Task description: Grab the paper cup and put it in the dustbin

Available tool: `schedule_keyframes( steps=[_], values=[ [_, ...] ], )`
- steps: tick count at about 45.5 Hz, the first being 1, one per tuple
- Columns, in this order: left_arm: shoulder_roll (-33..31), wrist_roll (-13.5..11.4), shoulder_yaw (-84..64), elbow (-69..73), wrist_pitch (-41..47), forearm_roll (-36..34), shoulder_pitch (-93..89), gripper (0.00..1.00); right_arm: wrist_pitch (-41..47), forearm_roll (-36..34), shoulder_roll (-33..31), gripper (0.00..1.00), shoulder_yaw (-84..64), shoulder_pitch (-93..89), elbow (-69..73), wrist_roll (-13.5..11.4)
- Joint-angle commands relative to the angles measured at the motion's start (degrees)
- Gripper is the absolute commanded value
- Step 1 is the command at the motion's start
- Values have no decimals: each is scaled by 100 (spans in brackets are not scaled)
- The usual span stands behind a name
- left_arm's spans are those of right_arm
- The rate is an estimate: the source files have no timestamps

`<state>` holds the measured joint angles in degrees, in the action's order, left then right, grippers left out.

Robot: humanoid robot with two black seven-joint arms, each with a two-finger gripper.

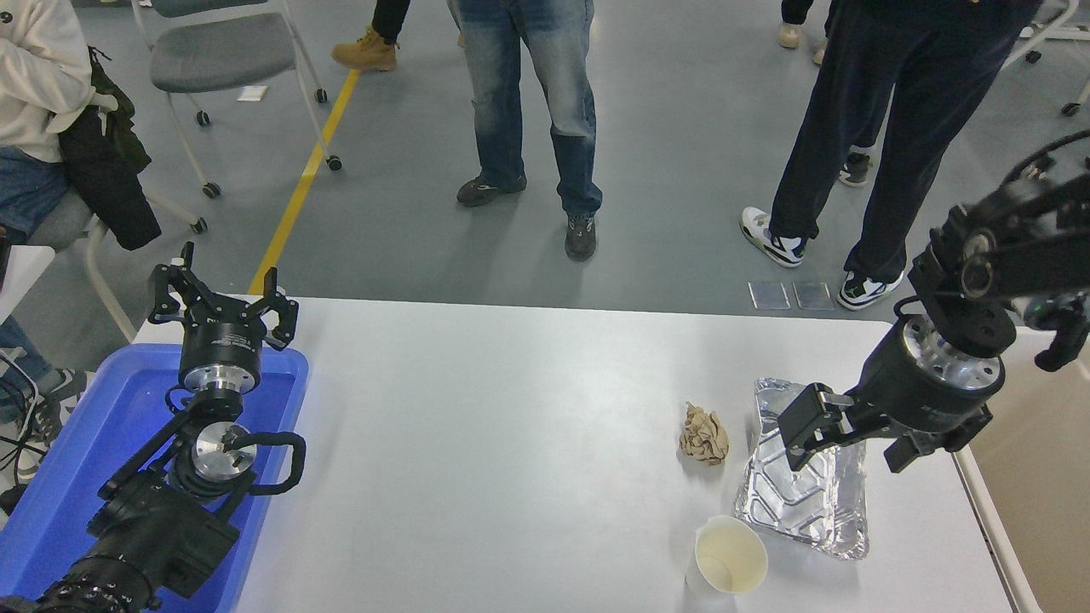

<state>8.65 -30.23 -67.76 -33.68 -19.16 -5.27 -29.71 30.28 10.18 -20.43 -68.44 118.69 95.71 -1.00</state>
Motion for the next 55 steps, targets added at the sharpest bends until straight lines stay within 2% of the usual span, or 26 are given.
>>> schedule_keyframes(
  steps=[1,16,28,55],
  values=[
    [5,0,0,1,0,0,0,99,-698,-7,206,100,243,-821,71,82],
    [-4,0,0,2,0,0,0,99,-1805,107,514,100,490,-1761,27,82],
    [5,0,0,2,0,0,0,99,-2315,265,654,100,578,-2254,-61,73],
    [5,0,0,2,0,0,0,99,-2764,292,760,99,648,-2711,-377,73]
  ],
)
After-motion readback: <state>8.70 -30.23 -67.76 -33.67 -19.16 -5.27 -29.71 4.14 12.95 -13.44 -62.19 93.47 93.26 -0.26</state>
